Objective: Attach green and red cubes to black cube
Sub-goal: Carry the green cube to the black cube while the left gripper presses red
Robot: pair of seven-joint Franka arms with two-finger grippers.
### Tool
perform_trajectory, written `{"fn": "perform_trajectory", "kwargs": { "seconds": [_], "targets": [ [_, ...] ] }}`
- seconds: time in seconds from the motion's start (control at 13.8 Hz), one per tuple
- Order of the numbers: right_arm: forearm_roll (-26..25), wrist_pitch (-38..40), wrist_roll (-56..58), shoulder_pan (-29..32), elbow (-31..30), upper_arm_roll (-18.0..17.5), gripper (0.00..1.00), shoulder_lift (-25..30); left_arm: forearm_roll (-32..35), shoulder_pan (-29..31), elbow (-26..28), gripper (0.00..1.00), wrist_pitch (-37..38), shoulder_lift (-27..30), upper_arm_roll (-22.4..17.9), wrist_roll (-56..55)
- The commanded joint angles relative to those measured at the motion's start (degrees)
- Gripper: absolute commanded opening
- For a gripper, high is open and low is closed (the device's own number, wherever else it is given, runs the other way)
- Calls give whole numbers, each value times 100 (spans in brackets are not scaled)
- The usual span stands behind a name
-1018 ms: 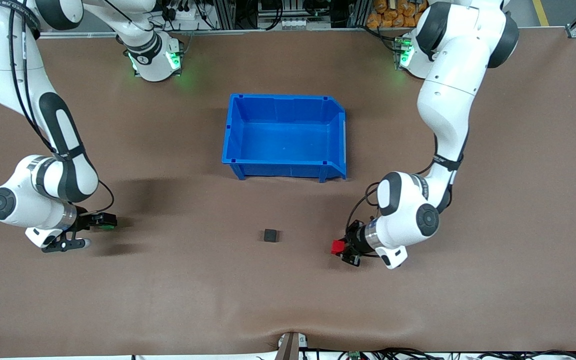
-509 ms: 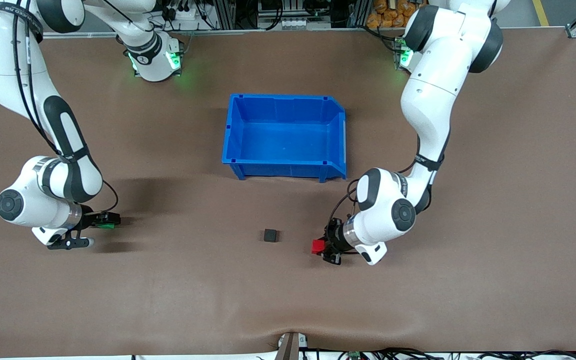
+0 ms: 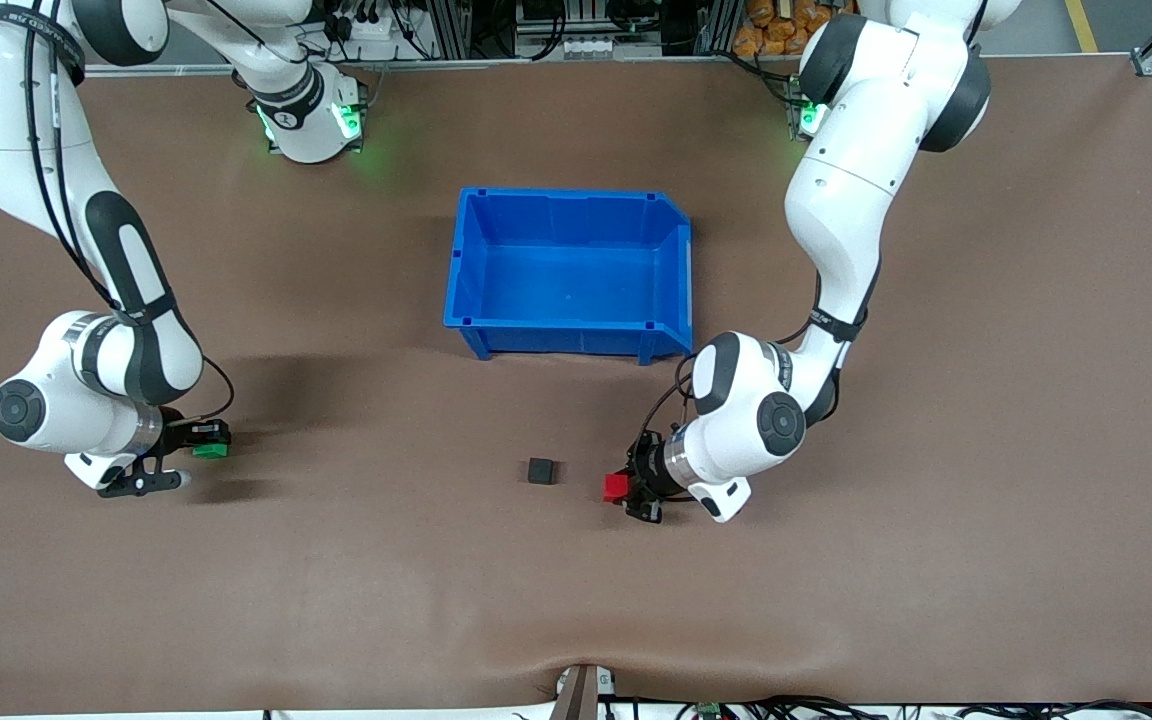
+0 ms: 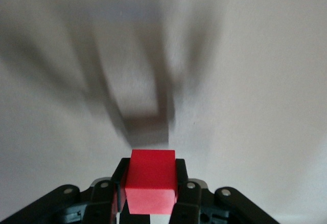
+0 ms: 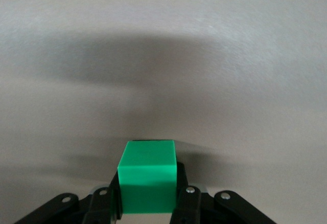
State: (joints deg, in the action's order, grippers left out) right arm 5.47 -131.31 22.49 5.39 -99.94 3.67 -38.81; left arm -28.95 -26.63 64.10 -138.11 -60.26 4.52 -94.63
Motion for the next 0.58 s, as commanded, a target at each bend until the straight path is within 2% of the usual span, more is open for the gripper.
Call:
{"fn": "perform_trajectory", "kwargs": {
  "seconds": [0.0,0.22,0.51],
  "targets": [
    [-29,79,832,32,27,-50,0,171,-111,-61,-240,0,-172,-196,58,-108],
    [-29,123,2377,-99,203,-103,0,311,-111,-237,-240,0,-461,-328,93,-318],
    [-11,123,4049,-1011,755,-112,0,330,-120,-299,-240,0,-559,-372,93,-451]
  ]
}}
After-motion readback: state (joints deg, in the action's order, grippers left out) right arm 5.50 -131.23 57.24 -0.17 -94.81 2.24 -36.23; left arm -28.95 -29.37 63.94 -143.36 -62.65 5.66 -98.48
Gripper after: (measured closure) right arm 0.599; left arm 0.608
